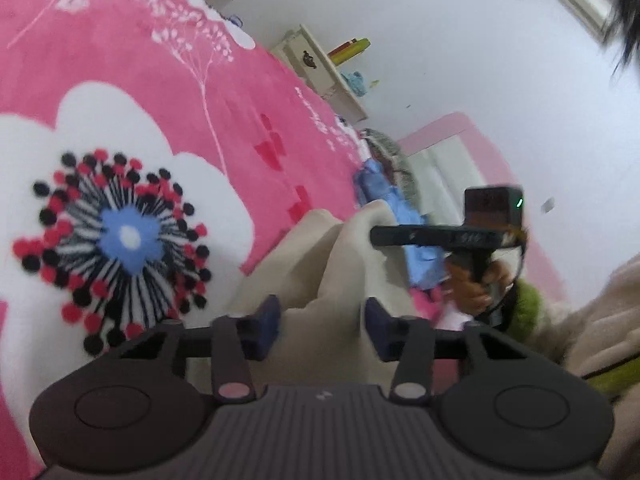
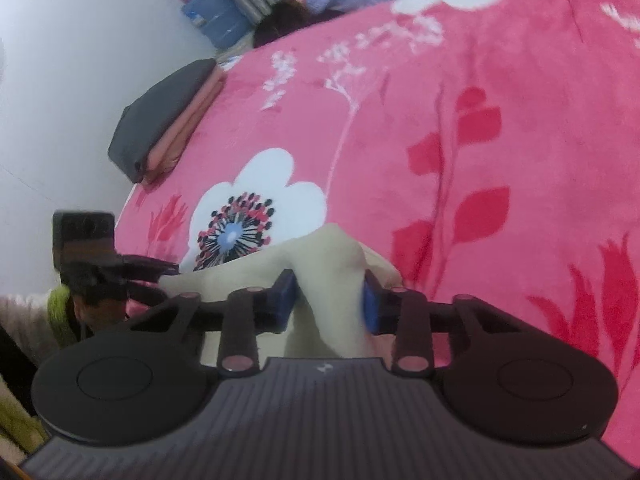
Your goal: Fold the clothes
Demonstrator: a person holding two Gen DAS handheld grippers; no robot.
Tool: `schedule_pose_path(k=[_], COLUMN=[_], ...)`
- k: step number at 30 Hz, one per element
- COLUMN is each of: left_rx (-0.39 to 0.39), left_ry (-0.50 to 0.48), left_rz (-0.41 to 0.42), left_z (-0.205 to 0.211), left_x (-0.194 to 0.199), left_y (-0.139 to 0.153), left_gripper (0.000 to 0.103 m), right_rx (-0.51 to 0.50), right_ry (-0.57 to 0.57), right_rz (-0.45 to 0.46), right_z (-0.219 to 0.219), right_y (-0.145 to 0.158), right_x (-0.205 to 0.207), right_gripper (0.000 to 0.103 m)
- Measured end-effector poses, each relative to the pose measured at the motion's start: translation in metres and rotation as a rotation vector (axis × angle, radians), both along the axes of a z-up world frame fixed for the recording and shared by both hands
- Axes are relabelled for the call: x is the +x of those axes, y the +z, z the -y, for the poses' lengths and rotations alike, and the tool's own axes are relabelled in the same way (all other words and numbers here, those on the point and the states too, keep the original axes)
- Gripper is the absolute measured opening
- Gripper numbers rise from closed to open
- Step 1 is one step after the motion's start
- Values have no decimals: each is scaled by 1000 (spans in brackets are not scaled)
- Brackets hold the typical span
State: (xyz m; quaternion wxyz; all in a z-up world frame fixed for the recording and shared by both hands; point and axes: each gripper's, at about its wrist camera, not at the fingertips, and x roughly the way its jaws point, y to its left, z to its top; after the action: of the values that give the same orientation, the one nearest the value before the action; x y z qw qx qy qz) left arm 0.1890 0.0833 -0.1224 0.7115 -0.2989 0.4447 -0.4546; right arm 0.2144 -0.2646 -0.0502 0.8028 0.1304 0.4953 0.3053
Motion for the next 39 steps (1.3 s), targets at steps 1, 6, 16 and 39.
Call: schedule_pose_path(k=[1,6,16,39], left_rx=[-23,-21,98,366], left_ry=[-8,-10,23,148], left_rz=[-13,-39,-13,285], left_z=[-5,-17,-12,39], left_x=[-1,-3,4,-49], left_y=[0,-2,-13,42], left_gripper=[38,38,40,35], right_rx=[3,17,-111,-377], right_ry=[12,78,52,94], right_rz=[19,78,73,160], right_z=[-2,-25,-41,-71], right_y=[5,16,-7,-12], right_x=[-3,-4,7,1], right_gripper=[30,29,29,7])
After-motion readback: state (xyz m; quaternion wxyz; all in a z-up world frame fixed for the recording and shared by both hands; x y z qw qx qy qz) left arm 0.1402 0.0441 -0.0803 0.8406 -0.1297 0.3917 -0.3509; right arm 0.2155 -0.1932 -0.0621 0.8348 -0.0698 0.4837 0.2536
